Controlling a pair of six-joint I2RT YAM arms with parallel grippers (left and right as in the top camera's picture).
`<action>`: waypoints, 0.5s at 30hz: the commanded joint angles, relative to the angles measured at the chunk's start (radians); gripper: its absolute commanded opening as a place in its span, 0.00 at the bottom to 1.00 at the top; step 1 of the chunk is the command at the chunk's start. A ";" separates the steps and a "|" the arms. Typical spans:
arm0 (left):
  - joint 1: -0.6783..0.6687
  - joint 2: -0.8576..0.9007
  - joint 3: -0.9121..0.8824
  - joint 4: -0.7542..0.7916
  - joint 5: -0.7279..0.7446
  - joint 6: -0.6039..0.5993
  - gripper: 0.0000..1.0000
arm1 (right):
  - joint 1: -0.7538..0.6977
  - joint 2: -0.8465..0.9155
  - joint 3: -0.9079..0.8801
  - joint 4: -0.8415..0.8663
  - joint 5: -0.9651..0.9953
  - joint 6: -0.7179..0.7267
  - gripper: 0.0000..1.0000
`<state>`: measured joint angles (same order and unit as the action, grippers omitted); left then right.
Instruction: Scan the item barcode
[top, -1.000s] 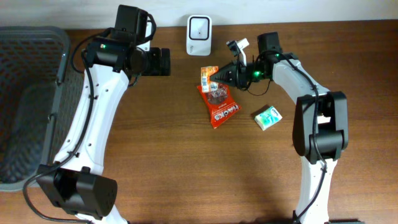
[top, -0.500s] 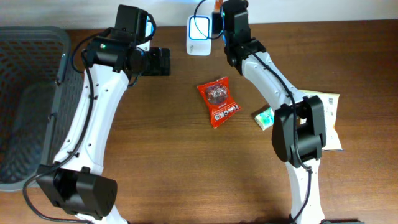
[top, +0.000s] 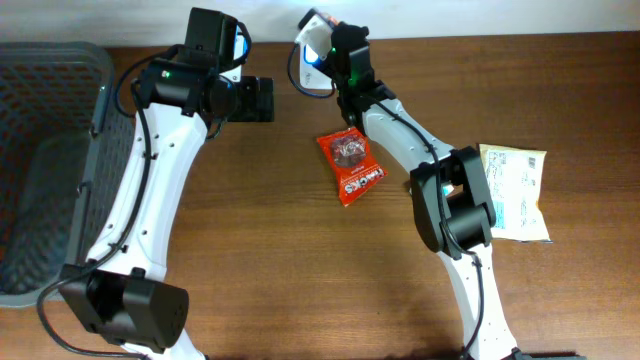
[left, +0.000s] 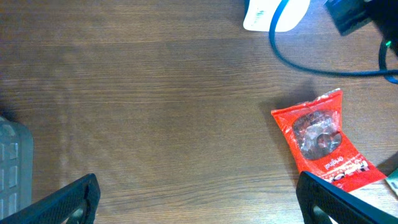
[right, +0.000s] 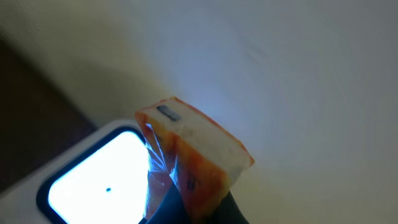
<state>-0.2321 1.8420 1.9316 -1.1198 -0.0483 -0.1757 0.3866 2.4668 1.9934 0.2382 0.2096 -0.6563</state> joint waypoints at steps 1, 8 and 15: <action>0.006 -0.002 0.002 -0.001 0.007 0.006 0.99 | -0.091 -0.108 0.018 -0.038 0.120 0.385 0.04; 0.006 -0.002 0.002 -0.001 0.007 0.006 0.99 | -0.602 -0.253 0.017 -0.732 0.274 0.826 0.04; 0.006 -0.002 0.002 -0.001 0.007 0.006 0.99 | -1.057 -0.234 0.001 -1.003 0.070 1.032 0.04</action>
<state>-0.2321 1.8420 1.9316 -1.1187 -0.0486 -0.1757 -0.6090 2.2337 2.0010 -0.7567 0.3977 0.3397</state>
